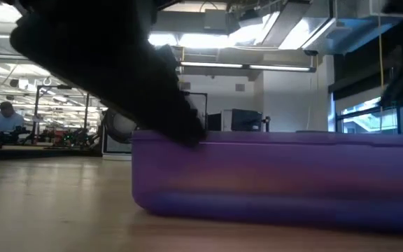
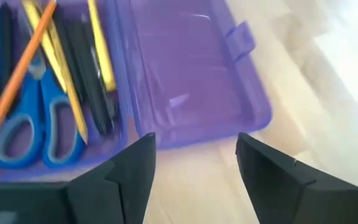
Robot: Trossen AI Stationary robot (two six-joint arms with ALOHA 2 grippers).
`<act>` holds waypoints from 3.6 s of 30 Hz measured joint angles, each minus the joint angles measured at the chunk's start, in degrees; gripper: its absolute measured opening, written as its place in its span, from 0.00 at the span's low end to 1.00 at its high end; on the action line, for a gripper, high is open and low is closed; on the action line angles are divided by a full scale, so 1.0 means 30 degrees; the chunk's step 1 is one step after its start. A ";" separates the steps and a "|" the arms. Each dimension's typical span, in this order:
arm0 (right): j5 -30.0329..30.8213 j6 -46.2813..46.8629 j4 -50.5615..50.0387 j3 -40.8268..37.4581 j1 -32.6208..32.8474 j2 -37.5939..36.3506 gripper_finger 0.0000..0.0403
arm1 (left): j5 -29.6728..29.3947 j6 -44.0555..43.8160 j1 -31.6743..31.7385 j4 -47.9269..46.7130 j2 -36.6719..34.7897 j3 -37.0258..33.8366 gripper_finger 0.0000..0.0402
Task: Pick & place school supplies into a supply box
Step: Close the purple supply box
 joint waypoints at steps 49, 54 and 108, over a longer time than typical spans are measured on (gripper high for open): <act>0.0555 -0.1634 1.5306 -1.0385 -0.1037 0.0047 0.56 | 0.3324 0.5032 0.1078 -0.2320 -0.0495 0.0053 0.28; 0.0555 -0.1631 1.5687 -1.0385 -0.1304 0.0047 0.56 | 0.3236 0.5370 0.1078 -0.2328 -0.0495 0.0052 0.28; 0.0927 -1.2043 2.8031 -1.0370 -0.5096 0.6677 0.56 | 0.3556 0.7662 0.1327 -0.3163 -0.0290 0.0046 0.28</act>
